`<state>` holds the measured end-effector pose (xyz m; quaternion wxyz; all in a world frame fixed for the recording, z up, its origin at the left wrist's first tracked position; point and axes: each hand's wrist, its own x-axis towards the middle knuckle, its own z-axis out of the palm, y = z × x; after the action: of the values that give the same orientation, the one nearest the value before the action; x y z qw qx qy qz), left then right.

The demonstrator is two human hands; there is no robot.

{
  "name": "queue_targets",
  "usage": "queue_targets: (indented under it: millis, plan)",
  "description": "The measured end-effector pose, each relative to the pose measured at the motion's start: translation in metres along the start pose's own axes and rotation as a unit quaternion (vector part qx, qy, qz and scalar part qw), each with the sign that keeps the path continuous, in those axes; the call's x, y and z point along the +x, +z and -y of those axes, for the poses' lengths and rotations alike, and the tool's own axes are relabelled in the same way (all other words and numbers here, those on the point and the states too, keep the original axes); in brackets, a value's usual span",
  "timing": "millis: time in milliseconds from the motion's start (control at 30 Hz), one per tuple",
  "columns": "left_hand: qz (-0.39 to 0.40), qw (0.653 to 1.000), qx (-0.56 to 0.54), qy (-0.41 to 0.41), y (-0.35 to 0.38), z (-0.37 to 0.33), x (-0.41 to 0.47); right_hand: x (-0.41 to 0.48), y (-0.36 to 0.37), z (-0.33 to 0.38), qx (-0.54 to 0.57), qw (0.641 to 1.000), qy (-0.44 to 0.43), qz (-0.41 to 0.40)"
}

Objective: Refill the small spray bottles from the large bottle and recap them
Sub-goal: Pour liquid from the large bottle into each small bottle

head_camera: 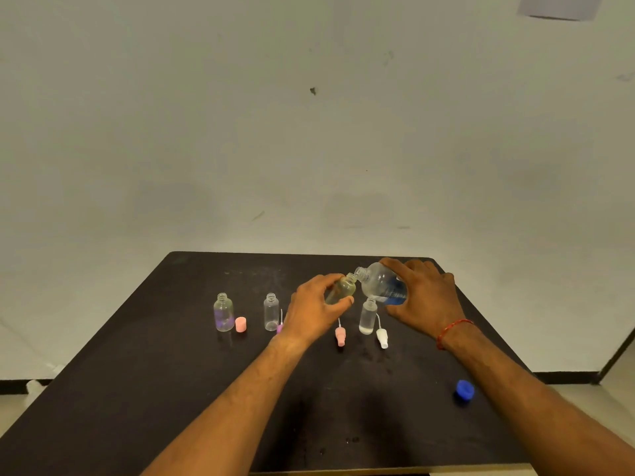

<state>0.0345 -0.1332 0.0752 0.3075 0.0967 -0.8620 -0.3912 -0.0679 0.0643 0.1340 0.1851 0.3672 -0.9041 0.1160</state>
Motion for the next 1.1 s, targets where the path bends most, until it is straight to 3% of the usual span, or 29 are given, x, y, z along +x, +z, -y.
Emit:
queue_targets:
  millis: [1100]
  plan:
    - [0.010, 1.000, -0.015, -0.021, -0.008, -0.007, -0.005, 0.021, -0.023, 0.005, -0.132, 0.989, -0.073, -0.007]
